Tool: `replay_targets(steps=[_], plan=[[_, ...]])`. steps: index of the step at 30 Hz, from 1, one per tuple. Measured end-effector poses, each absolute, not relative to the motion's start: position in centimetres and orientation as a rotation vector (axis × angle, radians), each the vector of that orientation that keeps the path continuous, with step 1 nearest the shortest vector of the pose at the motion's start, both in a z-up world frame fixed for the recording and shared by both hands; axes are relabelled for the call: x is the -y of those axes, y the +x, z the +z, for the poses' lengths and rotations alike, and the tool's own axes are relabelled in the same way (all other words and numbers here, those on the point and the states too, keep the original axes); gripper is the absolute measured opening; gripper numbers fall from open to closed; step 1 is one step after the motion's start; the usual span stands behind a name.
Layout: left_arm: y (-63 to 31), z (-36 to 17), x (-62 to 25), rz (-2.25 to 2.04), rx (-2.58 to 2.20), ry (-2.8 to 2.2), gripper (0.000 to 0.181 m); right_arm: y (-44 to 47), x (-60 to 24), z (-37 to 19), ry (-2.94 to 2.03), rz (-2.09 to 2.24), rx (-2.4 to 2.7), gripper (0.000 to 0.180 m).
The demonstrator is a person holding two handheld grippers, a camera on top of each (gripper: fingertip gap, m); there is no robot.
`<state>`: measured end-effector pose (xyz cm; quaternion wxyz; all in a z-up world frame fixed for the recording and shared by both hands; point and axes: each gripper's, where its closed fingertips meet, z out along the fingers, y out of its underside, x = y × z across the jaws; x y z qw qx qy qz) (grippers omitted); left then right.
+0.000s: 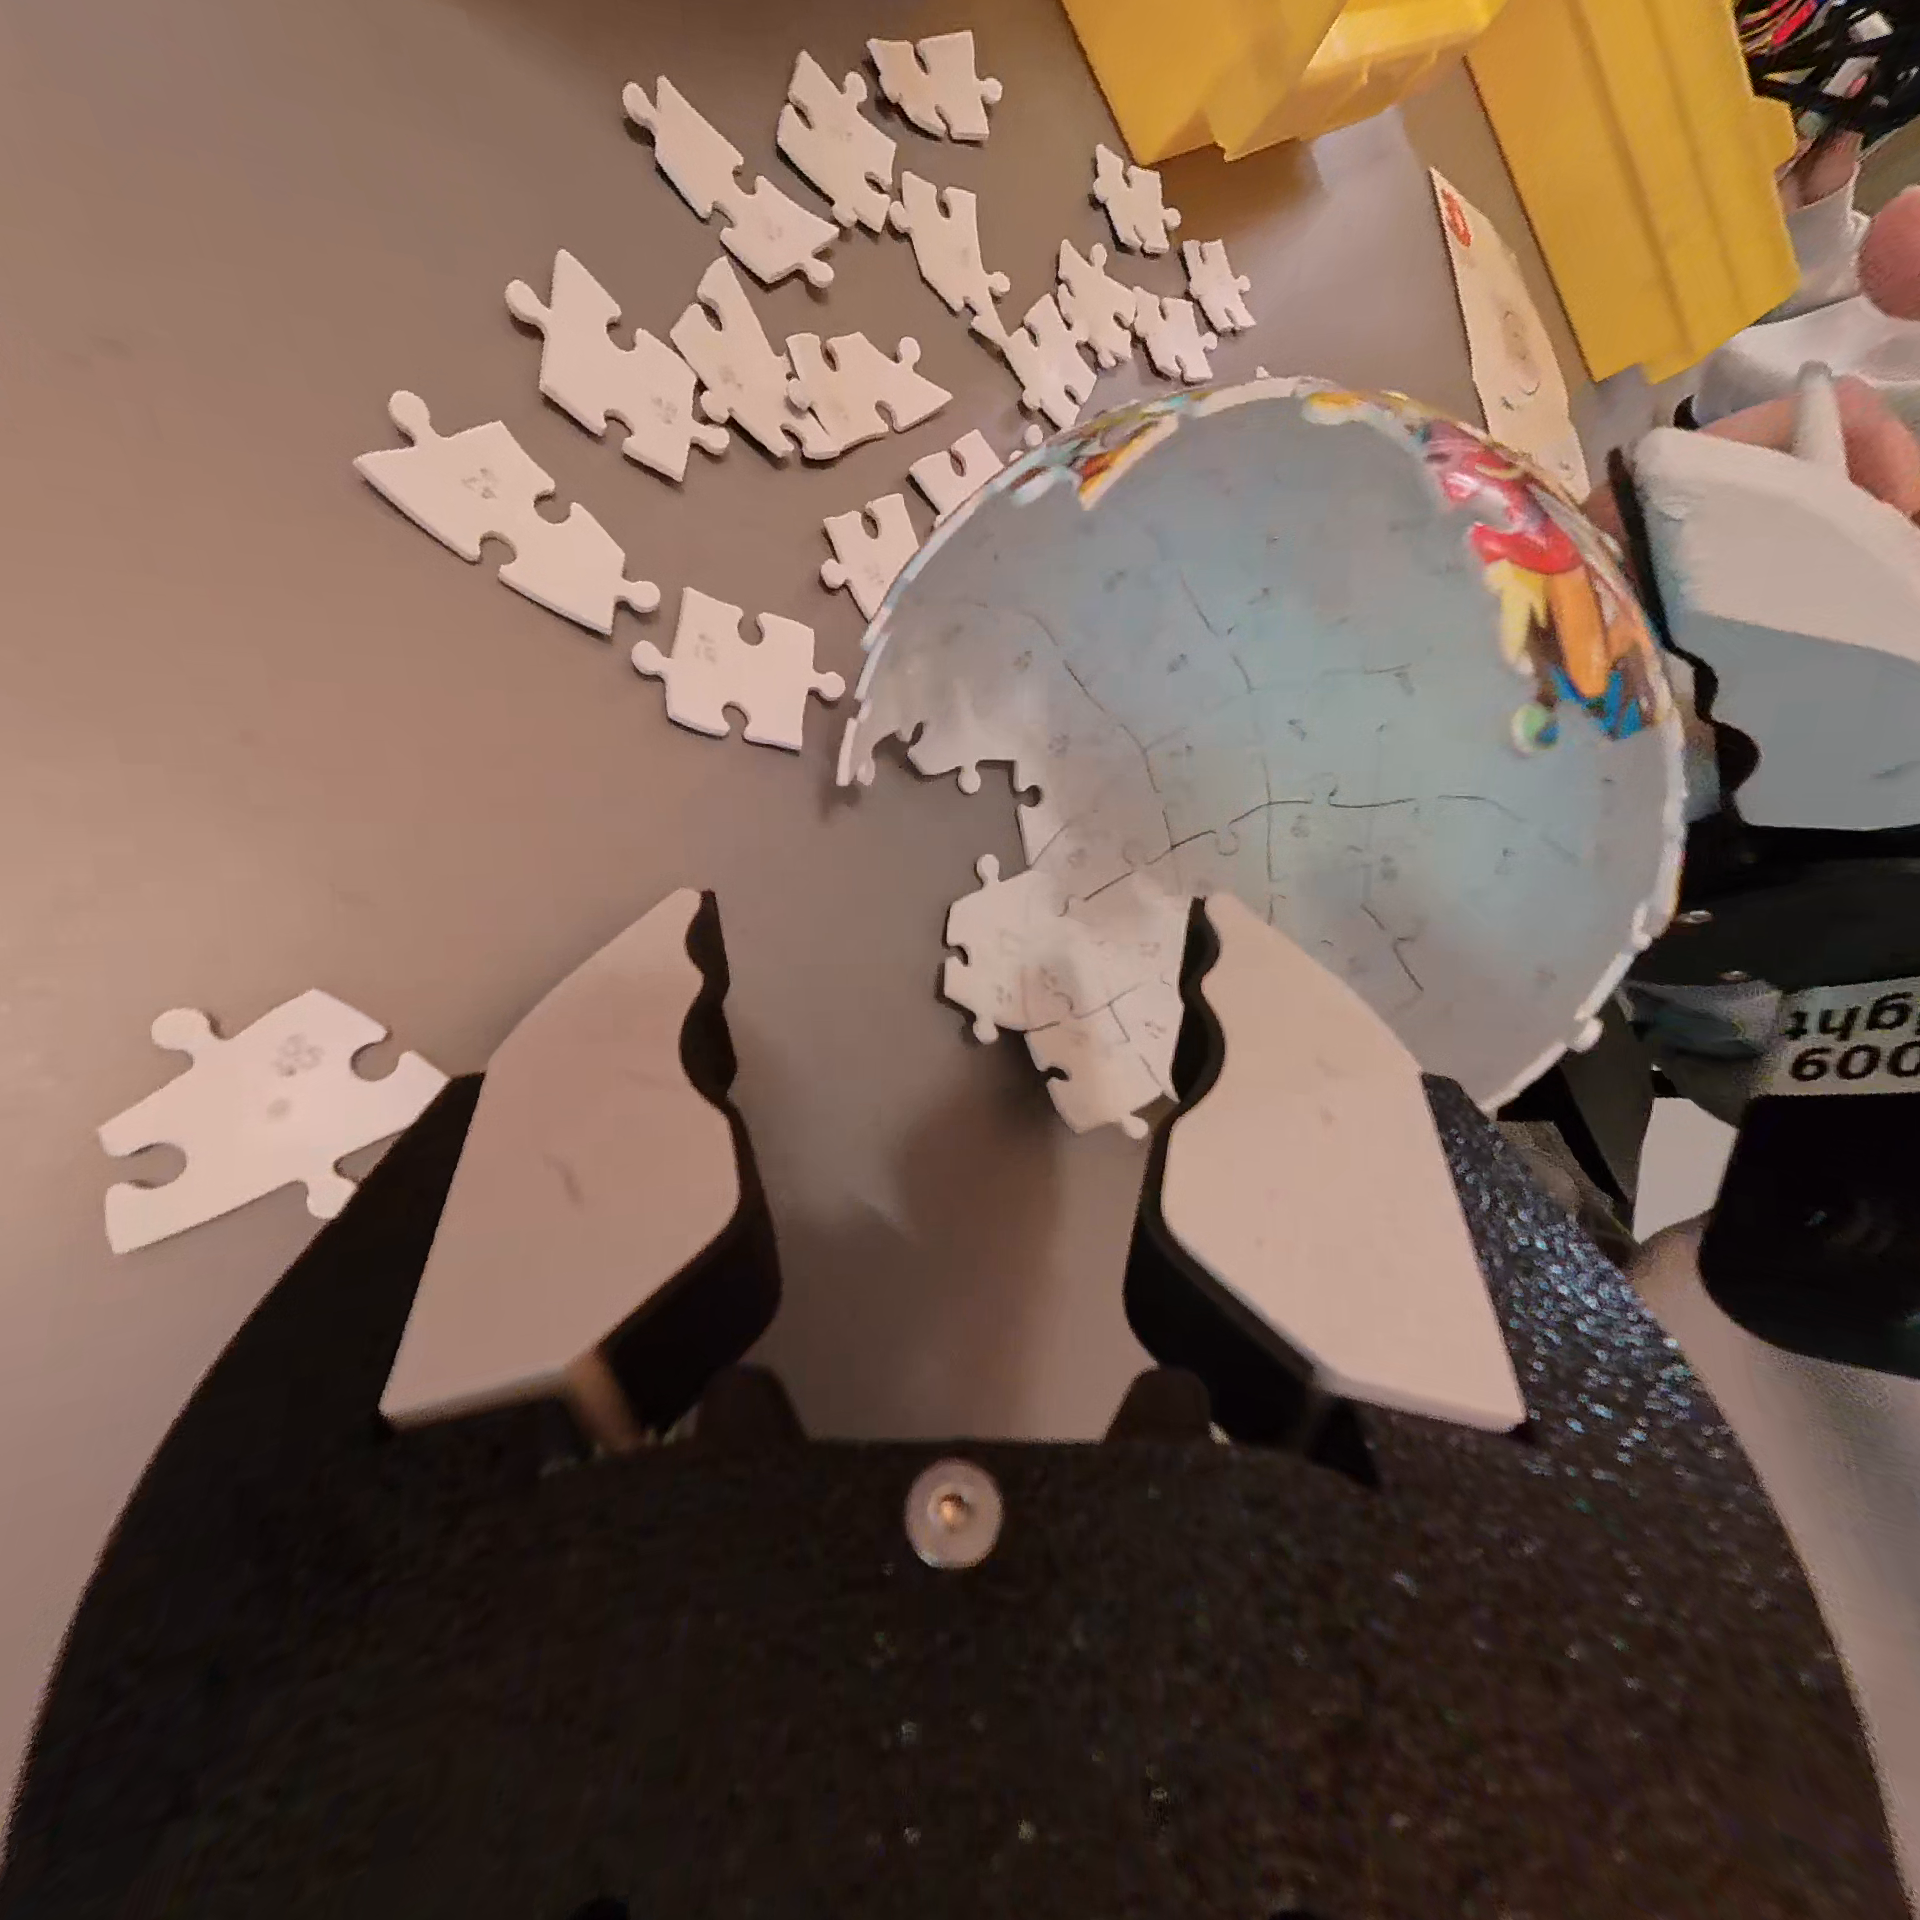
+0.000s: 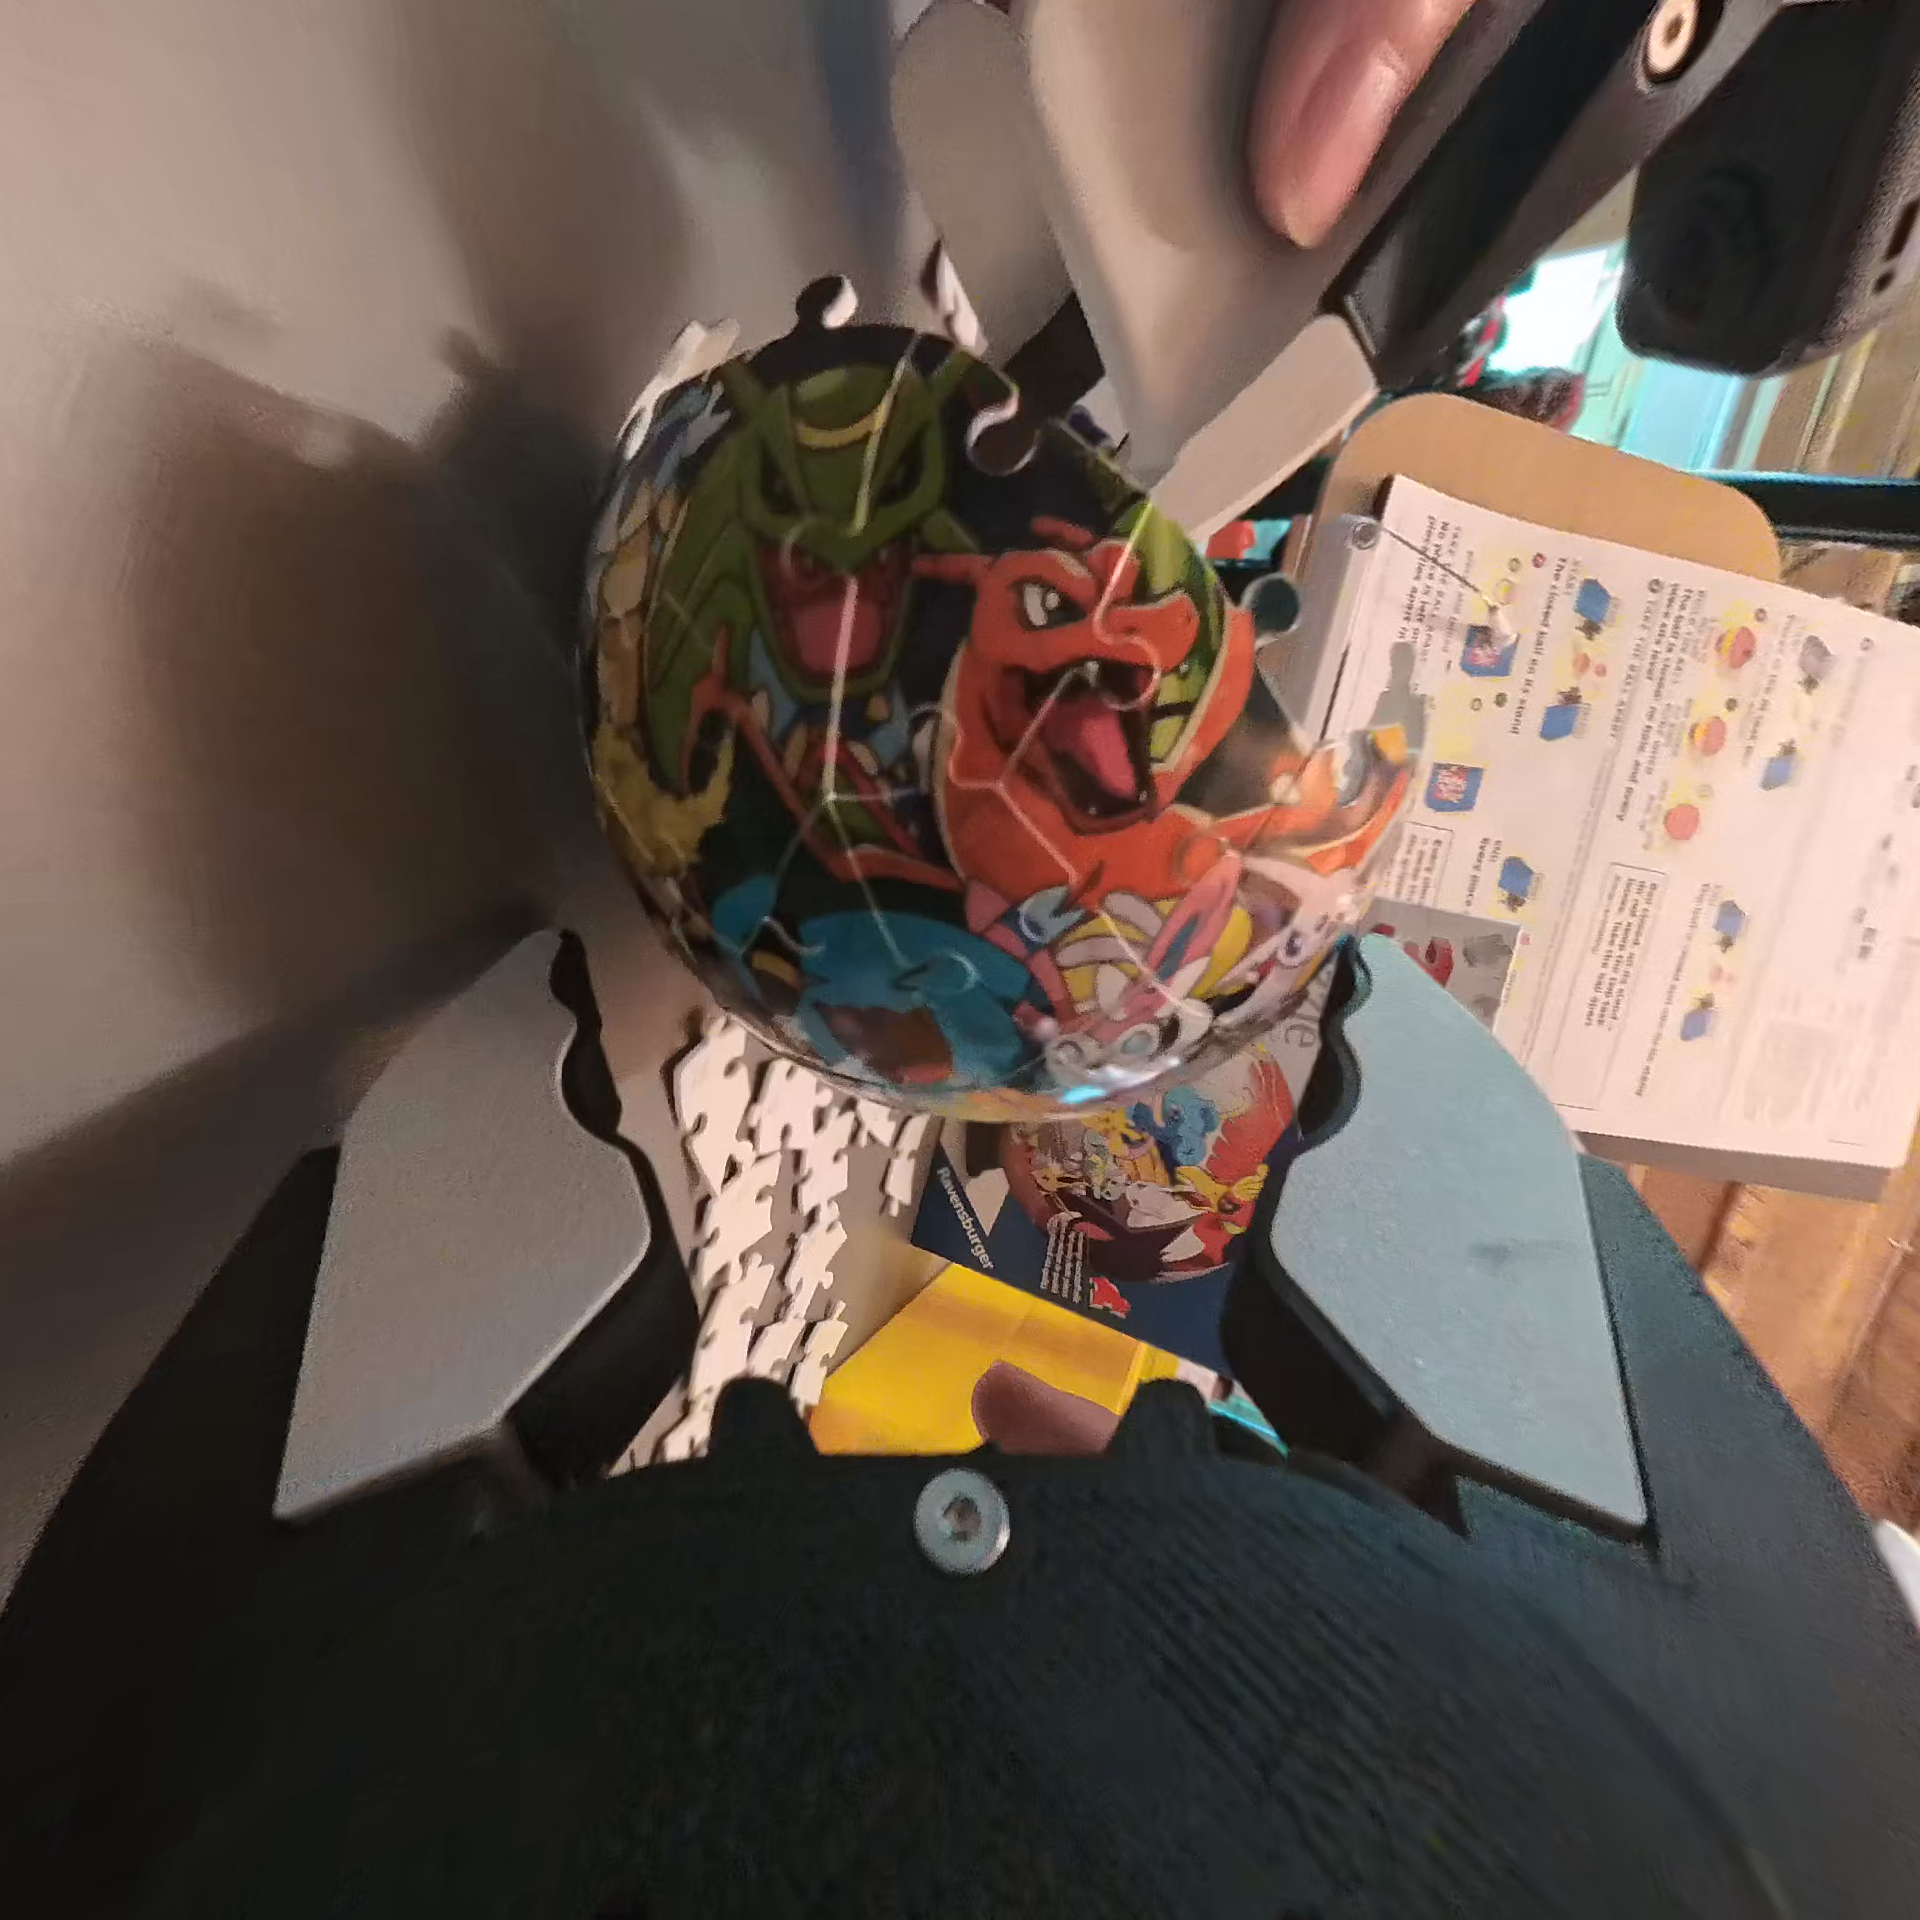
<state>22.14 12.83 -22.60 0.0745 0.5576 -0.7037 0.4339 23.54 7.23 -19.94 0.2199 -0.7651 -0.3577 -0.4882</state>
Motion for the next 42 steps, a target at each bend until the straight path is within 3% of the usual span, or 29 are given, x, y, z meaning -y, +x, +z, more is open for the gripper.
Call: replay_targets(steps=[8, 17, 26, 34, 42], plan=[[22.2, -22.7, -12.7, 1.304, 2.115, 1.697, 0.086, 22.3, -5.5, -20.1, -2.226, -1.009, 0.914, 0.131], [21.5, -22.4, -12.2, 1.287, 2.177, 1.697, 0.087, 21.7, -3.6, -20.5, -2.225, -0.909, 0.714, 0.129], [20.3, -22.0, -11.5, 1.2, 2.178, 1.601, 0.069, 20.6, -3.7, -21.1, -2.145, -0.926, 0.546, 0.129], [19.7, -23.5, -10.9, 0.945, 2.22, 1.529, 0.063, 19.2, -4.1, -20.9, -2.069, -0.915, 0.389, 0.124], [20.6, -23.6, -10.3, 0.91, 2.099, 1.521, 0.042, 17.6, -3.6, -21.2, -2.036, -0.841, 0.339, 0.116]])
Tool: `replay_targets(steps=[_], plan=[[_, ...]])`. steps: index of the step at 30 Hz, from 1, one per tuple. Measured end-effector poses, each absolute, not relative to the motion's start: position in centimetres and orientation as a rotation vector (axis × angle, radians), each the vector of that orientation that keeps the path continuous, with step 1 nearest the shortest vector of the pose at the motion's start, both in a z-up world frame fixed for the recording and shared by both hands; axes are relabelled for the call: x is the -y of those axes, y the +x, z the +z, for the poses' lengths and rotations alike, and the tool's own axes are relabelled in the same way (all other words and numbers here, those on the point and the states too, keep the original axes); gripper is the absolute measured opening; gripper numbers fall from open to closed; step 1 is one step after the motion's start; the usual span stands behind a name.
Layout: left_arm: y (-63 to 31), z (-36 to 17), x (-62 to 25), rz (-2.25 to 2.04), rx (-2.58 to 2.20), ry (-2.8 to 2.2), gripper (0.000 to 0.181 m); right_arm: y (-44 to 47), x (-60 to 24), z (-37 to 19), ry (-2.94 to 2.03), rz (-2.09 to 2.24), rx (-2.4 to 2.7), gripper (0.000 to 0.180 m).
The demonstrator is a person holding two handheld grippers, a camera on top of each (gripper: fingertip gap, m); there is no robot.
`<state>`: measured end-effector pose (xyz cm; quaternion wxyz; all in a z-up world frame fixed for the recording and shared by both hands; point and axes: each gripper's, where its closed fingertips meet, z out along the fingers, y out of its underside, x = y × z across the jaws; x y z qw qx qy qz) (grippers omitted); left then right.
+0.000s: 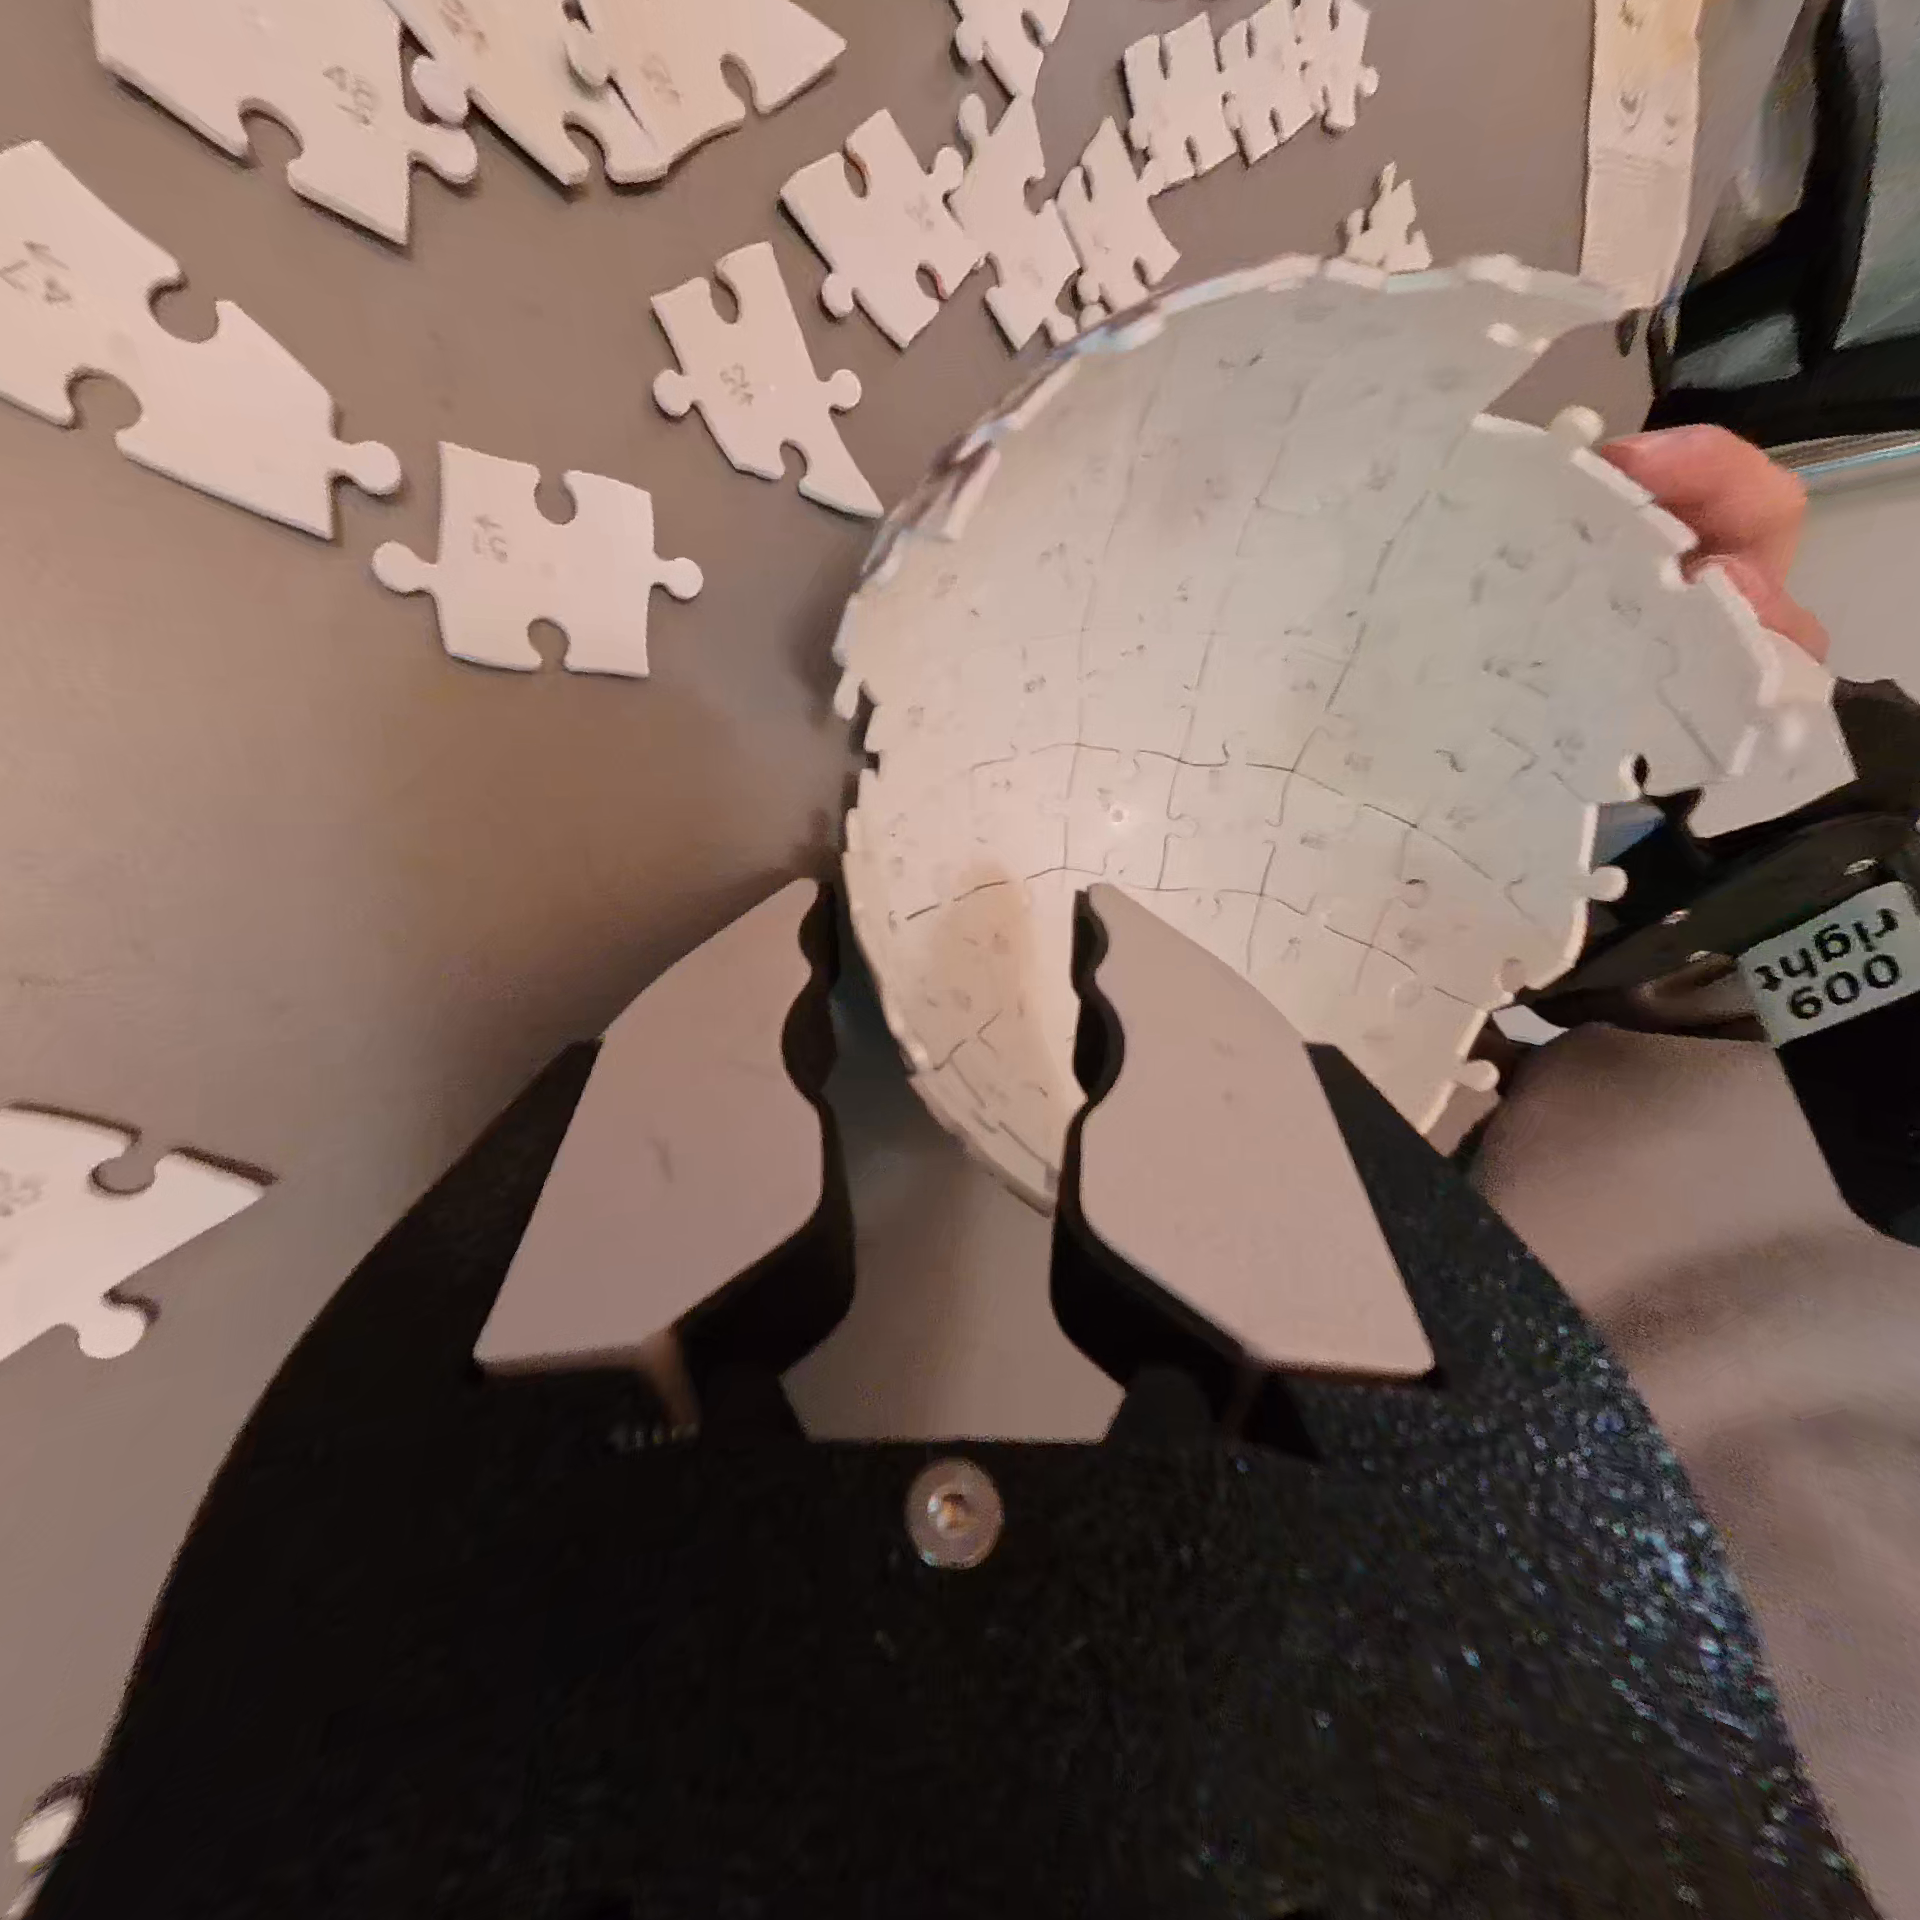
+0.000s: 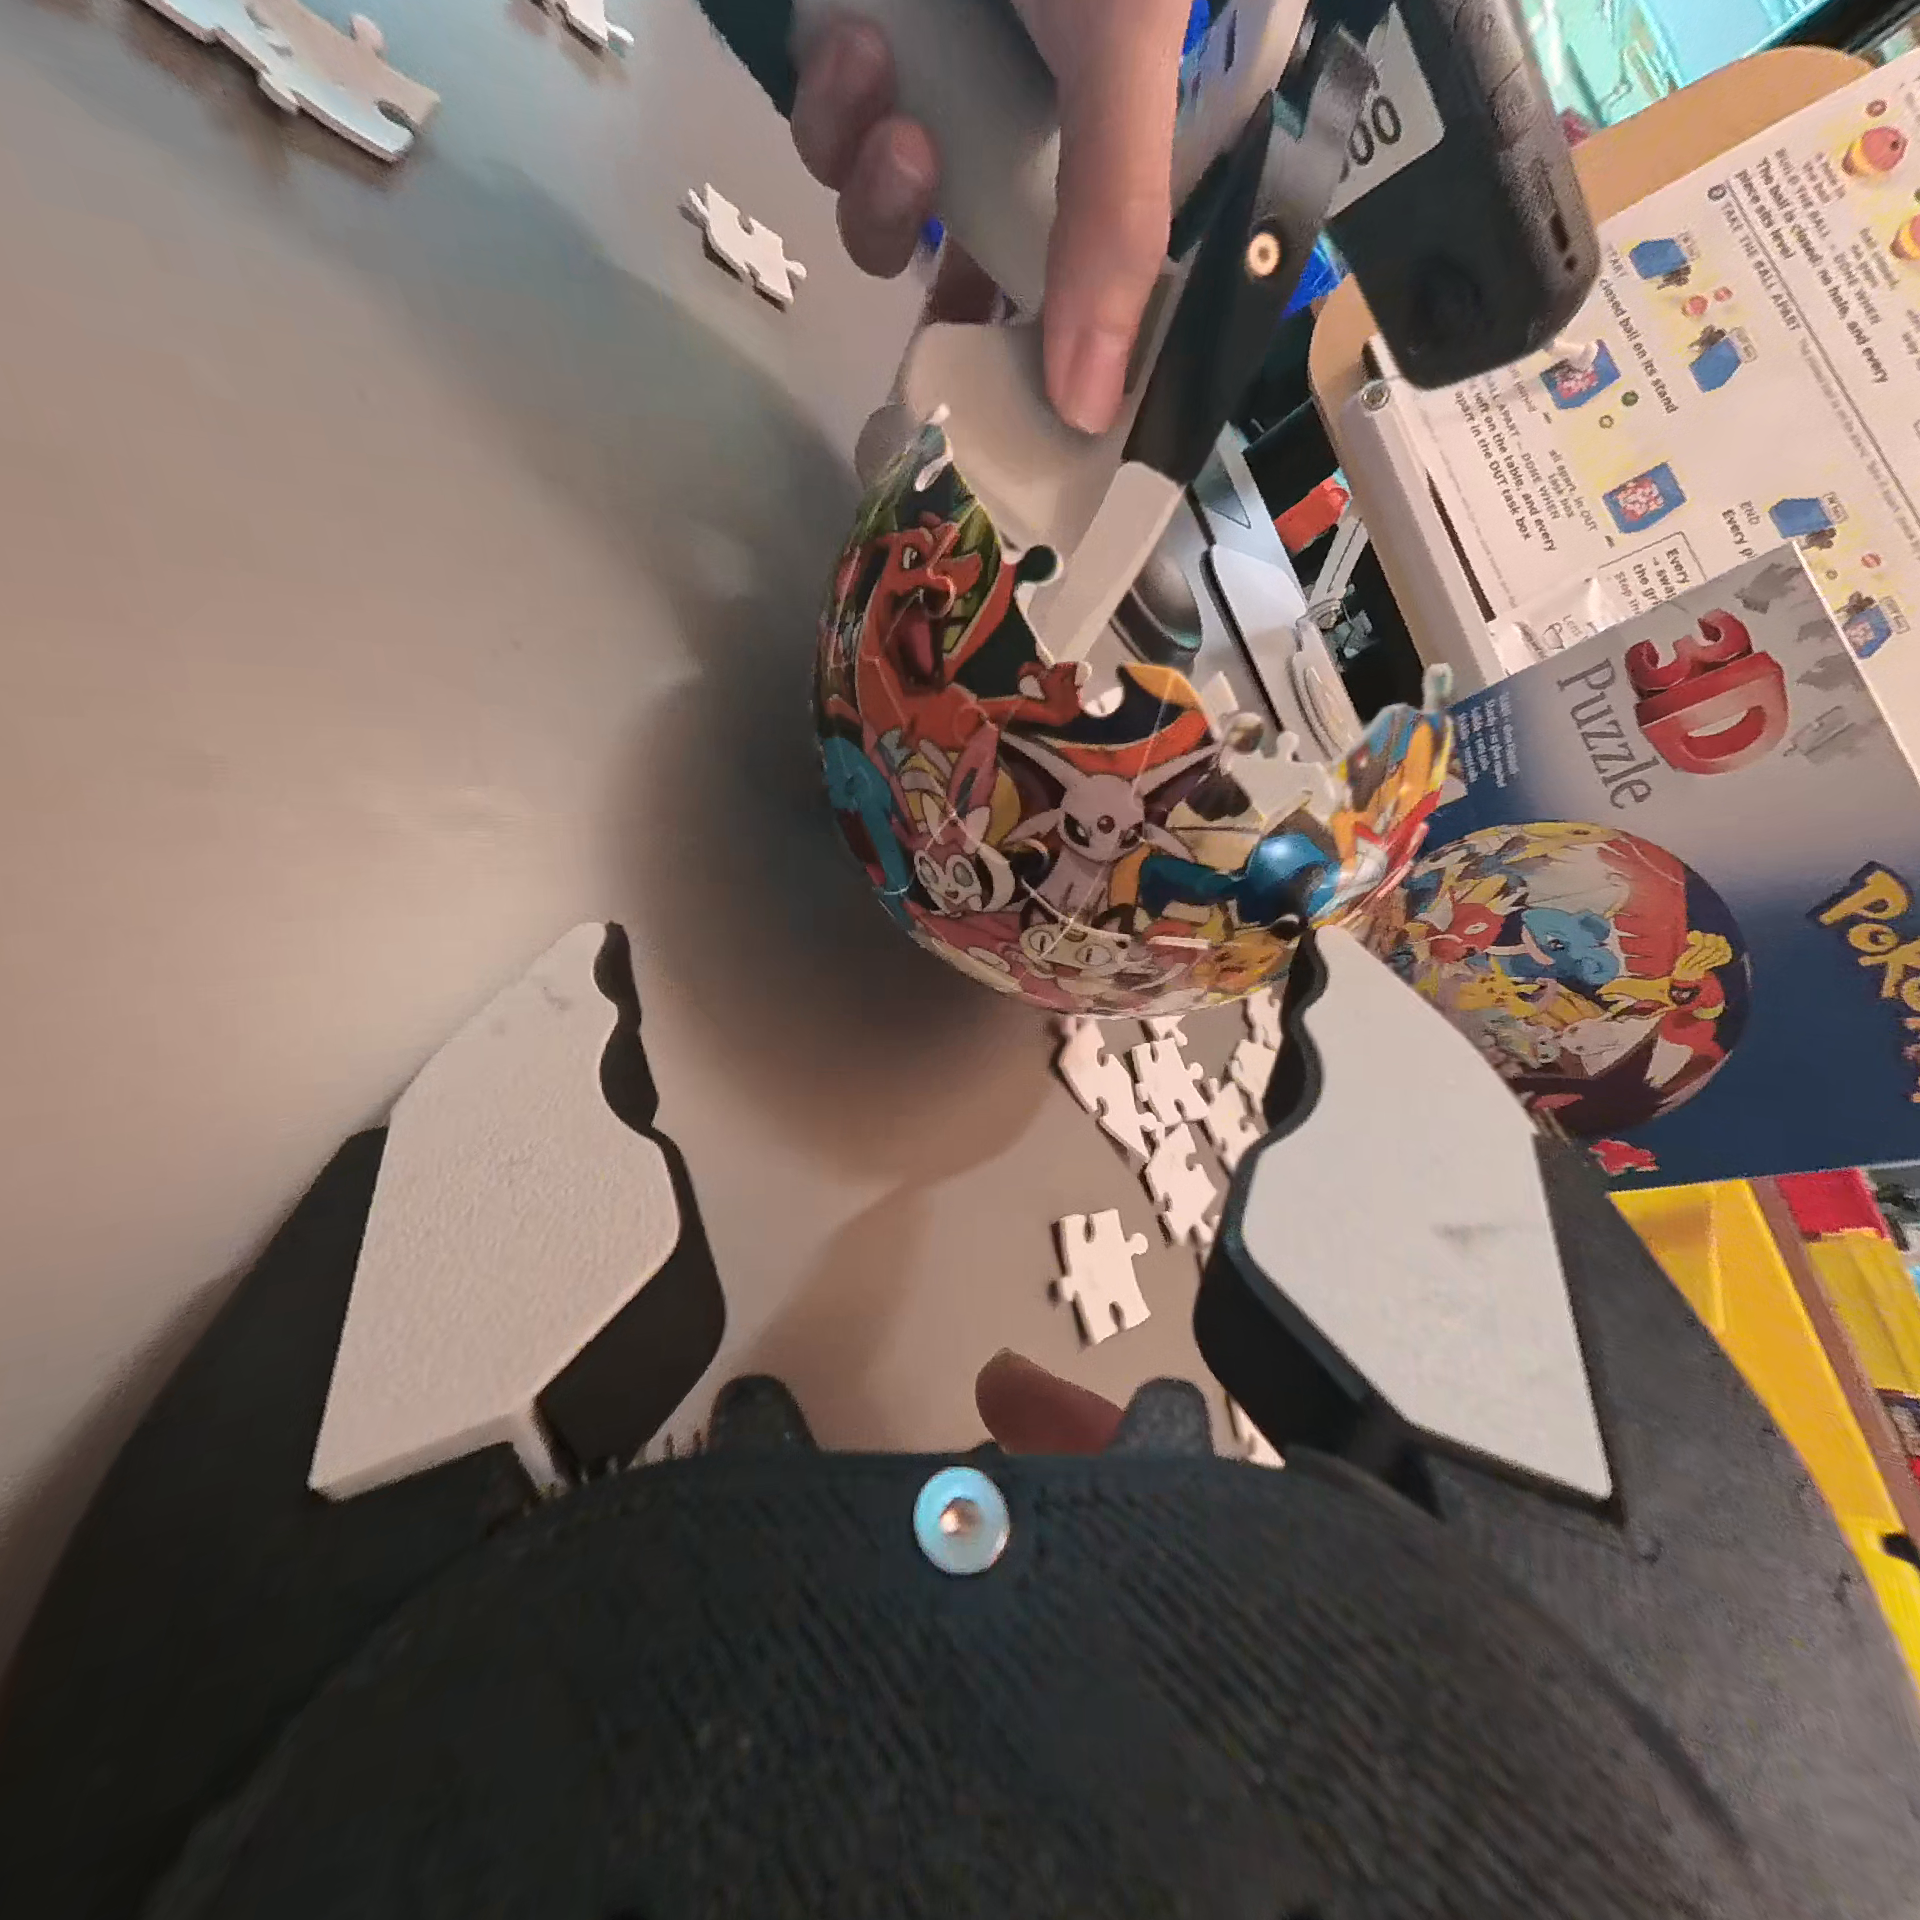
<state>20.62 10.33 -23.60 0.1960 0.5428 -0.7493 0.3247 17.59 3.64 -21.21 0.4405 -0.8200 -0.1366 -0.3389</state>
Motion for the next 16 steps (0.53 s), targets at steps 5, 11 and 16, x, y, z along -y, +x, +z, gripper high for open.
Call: replay_targets(steps=[5, 11, 16], plan=[[19.9, -24.1, -10.9, 0.786, 2.186, 1.505, 0.035, 15.7, -3.8, -21.0, -2.007, -0.735, 0.329, 0.118], [19.4, -23.8, -12.2, 0.607, 2.402, 1.487, 0.025, 13.6, -3.8, -21.3, -1.982, -0.639, 0.314, 0.107], [20.0, -23.7, -13.6, 0.45, 2.669, 1.396, 0.024, 11.6, -3.7, -21.4, -1.95, -0.548, 0.38, 0.101]])
